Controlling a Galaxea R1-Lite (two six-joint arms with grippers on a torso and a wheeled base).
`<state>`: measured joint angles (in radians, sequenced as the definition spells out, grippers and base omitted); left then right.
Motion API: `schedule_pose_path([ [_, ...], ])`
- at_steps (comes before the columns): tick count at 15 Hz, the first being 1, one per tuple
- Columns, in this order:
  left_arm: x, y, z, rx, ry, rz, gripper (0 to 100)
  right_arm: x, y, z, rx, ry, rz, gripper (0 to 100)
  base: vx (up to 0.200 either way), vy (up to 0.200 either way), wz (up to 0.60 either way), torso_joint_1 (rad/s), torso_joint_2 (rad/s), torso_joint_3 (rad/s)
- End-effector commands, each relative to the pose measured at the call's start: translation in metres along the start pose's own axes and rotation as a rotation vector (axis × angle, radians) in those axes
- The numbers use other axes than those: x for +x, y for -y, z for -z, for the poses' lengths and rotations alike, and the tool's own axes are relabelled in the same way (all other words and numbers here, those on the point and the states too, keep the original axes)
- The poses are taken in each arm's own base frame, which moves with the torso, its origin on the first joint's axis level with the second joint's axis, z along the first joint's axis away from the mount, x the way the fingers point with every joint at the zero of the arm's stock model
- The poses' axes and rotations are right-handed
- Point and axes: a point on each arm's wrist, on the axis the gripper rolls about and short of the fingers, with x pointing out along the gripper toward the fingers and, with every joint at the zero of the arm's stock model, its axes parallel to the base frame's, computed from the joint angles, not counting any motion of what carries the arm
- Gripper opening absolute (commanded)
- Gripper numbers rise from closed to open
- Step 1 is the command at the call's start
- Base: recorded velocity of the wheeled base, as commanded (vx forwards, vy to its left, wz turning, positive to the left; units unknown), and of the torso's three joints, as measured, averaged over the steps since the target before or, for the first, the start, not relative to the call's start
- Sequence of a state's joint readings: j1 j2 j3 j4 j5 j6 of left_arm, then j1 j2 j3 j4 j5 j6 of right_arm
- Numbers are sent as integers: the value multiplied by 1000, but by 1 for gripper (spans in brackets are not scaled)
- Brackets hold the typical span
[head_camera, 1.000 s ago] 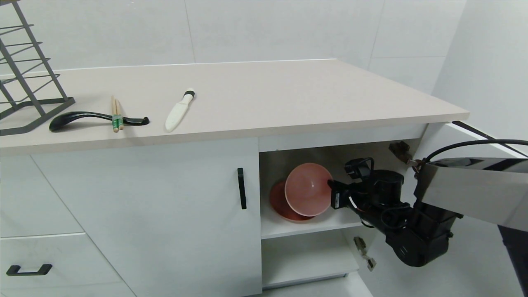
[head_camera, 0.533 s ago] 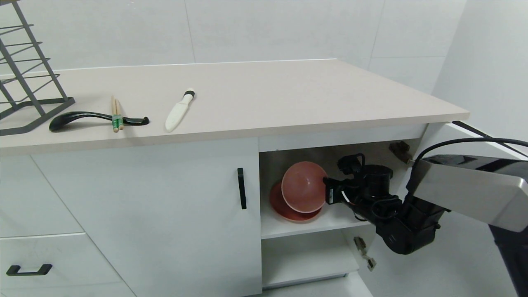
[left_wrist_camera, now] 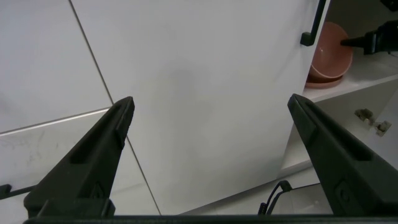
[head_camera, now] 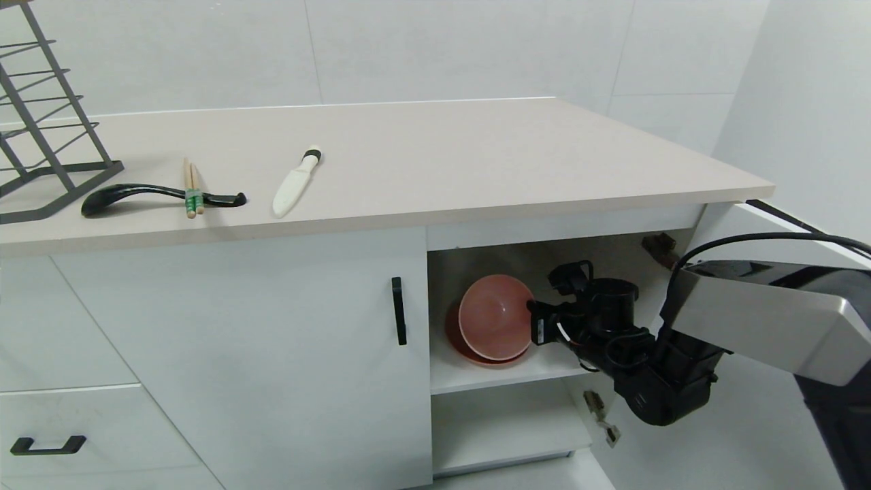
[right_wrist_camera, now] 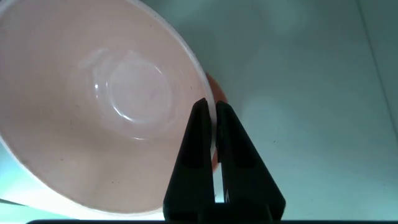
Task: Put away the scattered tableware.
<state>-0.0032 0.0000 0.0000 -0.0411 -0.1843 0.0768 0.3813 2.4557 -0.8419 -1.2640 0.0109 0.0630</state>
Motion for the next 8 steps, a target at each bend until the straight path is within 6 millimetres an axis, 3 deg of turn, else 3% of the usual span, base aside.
schedule_pose_path([
  [1,0,0,0,0,-1,0,100,3,1,3,-1,-3,3,0,0,0,0,0,0,0],
  [8,0,0,0,0,-1,0,100,2,3,10,-13,-29,7,0,0,0,0,0,0,0],
])
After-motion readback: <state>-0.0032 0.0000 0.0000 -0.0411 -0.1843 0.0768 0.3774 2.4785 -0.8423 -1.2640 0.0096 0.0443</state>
